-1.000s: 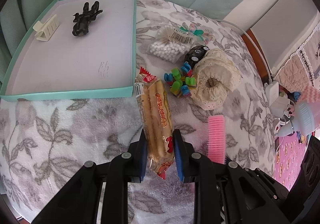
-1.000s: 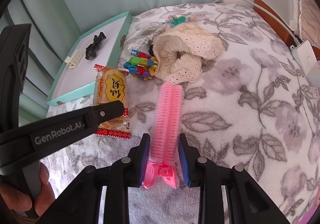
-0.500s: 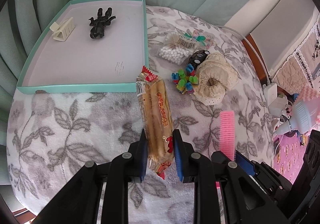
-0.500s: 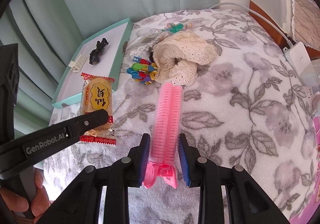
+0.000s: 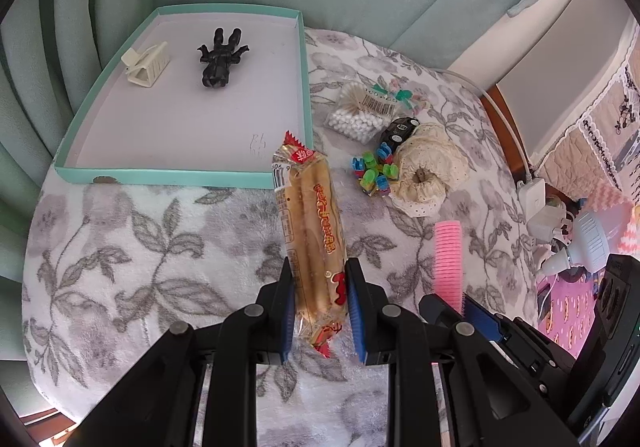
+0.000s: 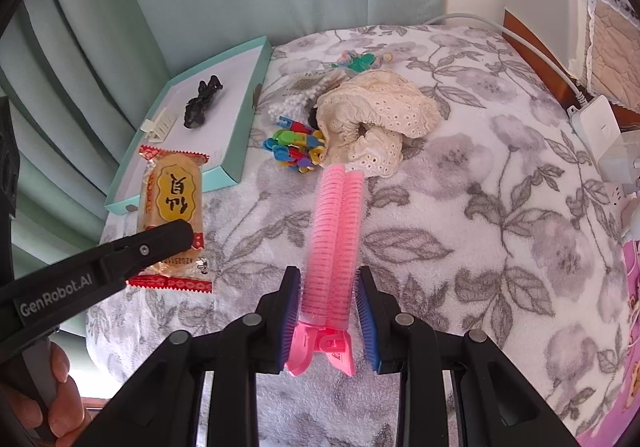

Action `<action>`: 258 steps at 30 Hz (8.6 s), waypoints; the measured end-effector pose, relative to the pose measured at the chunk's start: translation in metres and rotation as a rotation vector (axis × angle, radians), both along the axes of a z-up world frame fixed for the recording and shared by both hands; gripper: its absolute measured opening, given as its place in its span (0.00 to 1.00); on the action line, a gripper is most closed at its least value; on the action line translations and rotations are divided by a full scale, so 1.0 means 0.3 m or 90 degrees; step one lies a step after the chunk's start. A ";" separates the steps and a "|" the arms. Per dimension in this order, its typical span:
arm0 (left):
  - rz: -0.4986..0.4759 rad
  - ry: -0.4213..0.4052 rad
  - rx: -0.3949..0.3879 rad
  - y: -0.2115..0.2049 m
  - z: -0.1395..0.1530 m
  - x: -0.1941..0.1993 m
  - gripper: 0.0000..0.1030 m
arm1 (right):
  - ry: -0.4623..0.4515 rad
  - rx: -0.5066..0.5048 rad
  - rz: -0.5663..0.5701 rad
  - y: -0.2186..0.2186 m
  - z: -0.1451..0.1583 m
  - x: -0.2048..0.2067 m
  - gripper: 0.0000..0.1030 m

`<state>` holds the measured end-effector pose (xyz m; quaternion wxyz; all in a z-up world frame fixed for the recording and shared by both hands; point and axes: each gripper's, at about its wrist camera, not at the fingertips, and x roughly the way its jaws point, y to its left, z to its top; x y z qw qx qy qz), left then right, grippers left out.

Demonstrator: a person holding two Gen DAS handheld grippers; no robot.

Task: Organize objects
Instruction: 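Carry the snack bar and pink roller over the box lid with both tools, then lower and release the pink roller with the right tool while the left tool releases the snack bar, then withdraw both open tools from the box lid toward the remaining items, then grasp the cream lace fabric with the right tool while the left tool grasps the colourful block toy, then carry the lace fabric and block toy over the box lid with both tools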

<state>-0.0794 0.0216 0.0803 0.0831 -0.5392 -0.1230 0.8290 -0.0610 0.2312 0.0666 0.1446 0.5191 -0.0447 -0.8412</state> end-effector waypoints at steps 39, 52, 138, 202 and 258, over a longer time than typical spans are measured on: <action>0.111 0.087 -0.045 -0.466 0.166 -0.188 0.23 | 0.107 0.025 0.146 -0.491 0.284 -0.320 0.29; 0.114 0.018 -0.035 -0.488 -0.007 -0.255 0.23 | 0.028 0.062 0.180 -0.607 0.078 -0.395 0.29; 0.245 0.044 -0.170 -0.513 0.056 -0.095 0.90 | 0.043 0.044 0.141 -0.443 0.153 -0.320 1.00; 0.032 0.080 -0.141 0.146 0.046 -0.110 0.94 | 0.034 0.000 -0.010 0.179 0.082 -0.305 0.96; -0.035 0.010 -0.060 0.253 -0.154 -0.278 0.37 | -0.034 -0.023 0.018 0.084 -0.098 -0.477 0.36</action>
